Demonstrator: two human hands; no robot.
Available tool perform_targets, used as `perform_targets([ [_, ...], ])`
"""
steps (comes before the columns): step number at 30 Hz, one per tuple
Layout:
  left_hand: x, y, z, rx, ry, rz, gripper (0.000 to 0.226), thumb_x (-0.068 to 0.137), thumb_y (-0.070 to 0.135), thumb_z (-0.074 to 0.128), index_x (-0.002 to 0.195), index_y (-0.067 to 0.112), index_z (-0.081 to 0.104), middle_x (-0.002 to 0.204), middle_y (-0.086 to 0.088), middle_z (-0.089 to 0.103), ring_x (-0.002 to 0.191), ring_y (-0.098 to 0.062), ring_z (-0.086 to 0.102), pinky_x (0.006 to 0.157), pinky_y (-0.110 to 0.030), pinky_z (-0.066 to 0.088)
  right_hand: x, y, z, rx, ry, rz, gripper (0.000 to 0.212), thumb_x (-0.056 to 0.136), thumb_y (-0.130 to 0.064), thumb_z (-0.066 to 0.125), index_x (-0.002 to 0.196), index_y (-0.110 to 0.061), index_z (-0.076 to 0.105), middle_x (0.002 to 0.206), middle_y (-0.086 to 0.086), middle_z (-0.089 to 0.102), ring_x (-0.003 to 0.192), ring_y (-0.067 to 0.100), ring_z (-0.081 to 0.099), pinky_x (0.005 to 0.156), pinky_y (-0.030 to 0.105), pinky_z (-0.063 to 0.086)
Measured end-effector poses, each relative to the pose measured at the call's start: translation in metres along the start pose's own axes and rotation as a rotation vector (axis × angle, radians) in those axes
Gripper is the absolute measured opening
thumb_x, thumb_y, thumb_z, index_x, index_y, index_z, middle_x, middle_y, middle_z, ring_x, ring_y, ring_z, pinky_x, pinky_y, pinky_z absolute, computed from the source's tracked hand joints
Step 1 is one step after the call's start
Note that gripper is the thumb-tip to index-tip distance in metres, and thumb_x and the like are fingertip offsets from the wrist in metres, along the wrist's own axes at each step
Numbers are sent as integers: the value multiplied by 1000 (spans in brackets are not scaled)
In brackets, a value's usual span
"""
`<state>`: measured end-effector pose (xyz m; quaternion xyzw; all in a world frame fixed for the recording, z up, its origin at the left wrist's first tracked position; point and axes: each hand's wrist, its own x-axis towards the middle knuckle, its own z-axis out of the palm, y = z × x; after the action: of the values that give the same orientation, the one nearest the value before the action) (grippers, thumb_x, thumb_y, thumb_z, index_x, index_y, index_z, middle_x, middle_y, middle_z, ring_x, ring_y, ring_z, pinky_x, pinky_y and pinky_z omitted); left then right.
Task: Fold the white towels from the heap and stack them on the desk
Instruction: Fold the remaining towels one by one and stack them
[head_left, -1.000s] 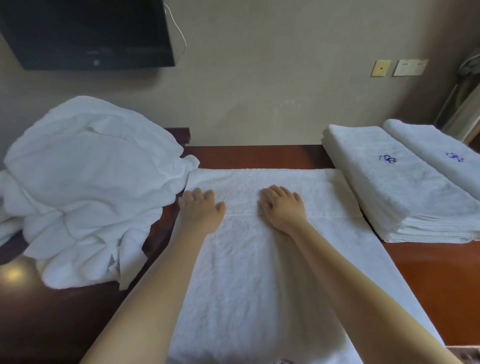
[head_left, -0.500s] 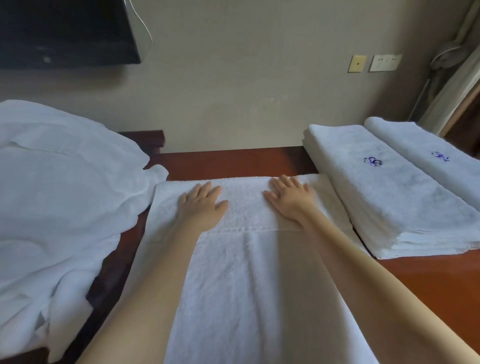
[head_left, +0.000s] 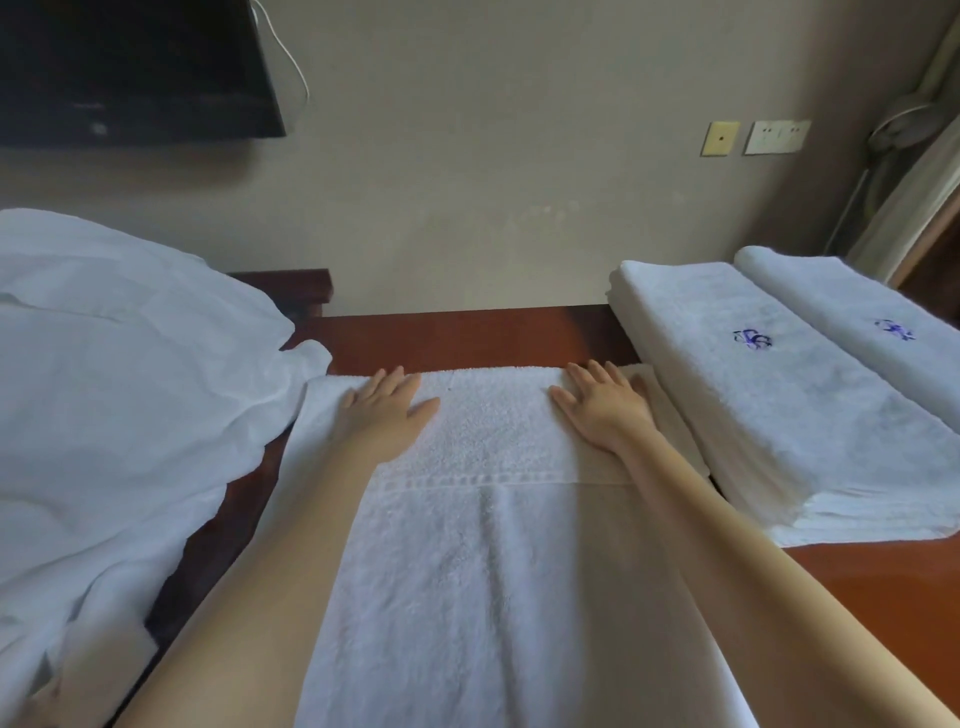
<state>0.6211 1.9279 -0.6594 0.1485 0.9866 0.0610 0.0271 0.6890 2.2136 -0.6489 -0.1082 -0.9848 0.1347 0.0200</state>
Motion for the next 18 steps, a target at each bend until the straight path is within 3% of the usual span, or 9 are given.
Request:
perform_targets([
  [5,3,-19,-3,41,32,-145,70,93,64,8,153,29,10,161,2,6,148,-20,2,117,-44,8,0,2,2,16,46,-7,64,97,-60,25,151,-26,24,160,0,18,149,21,6,116,45,17],
  [8,-1,-9,-10,120,181,-106,59,97,54,24,147,22,30,156,-4,22,143,-25,15,113,-43,21,-1,0,2,-17,89,-21,61,97,-58,29,148,-23,32,157,3,26,147,24,12,113,48,20],
  [10,-1,-4,-16,207,396,-59,44,97,43,39,132,17,47,135,-7,41,123,-26,38,97,-38,38,-2,-1,0,-79,228,-51,53,96,-51,37,139,-20,43,148,6,38,140,27,25,104,46,30],
  [12,3,-2,-21,148,461,-33,37,94,33,49,125,13,48,119,-8,43,96,-23,49,76,-33,47,-1,-3,-4,-215,390,-116,42,94,-45,43,125,-18,53,129,4,49,119,27,41,87,39,35],
  [14,12,-4,-26,55,385,-43,39,93,28,51,128,12,44,121,-9,39,77,-21,54,61,-31,51,6,-2,-11,-298,375,-157,38,94,-43,42,120,-19,55,119,2,48,105,26,46,77,36,35],
  [18,31,-19,-32,47,86,-118,40,96,33,43,129,12,46,133,-9,36,98,-27,57,85,-40,53,25,2,-25,-227,11,-46,47,97,-53,34,123,-17,49,124,6,41,100,30,57,69,34,41],
])
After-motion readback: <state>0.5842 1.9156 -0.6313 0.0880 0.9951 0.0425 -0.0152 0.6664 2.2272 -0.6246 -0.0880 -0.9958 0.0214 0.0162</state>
